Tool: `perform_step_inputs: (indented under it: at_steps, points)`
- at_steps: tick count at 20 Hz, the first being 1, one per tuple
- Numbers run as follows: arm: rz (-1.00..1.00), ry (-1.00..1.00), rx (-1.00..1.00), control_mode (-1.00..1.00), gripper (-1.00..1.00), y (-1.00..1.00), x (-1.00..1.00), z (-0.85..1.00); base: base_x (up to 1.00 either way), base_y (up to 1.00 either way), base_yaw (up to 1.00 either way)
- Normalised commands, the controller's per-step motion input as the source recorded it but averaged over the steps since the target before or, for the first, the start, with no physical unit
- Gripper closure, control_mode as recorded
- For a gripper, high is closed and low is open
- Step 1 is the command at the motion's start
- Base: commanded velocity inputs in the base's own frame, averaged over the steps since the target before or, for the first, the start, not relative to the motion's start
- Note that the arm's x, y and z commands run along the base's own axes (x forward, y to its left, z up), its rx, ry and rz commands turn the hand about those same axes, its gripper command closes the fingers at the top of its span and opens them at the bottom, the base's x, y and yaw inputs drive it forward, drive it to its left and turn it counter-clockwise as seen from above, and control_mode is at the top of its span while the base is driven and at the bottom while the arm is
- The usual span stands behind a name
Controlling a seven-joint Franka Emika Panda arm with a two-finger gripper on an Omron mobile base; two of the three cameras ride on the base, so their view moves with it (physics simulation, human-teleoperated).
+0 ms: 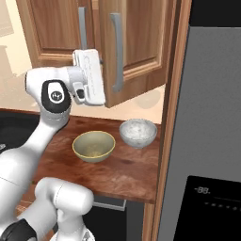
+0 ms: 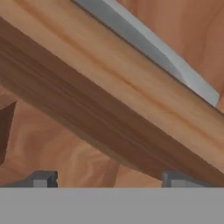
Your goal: Open the cabinet. Pick the bowls from the counter and place them in the cabinet. Then close the cabinet.
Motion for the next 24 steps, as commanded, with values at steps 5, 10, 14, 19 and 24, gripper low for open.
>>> perform_step_inputs:
  at_steps: [5,10,14,19,24]
  points:
    - [0.00,-0.19,0.17,-1.00,-1.00,-1.00,-0.08,0.01,0.00,0.00,0.00]
    - [-0.03,-0.22,0.16,-1.00,-1.00,-1.00,-0.15,0.00,0.00,0.00,0.00]
    - [-0.04,-0.17,0.15,-1.00,-1.00,-1.00,0.00,0.00,0.00,0.00,0.00]
    - [-0.04,-0.18,0.12,-1.00,-1.00,-1.00,-0.01,-0.08,0.00,0.00,0.00]
    - [-0.01,-0.27,0.01,-1.00,-1.00,-0.54,-0.11,-0.06,0.00,0.00,0.00]
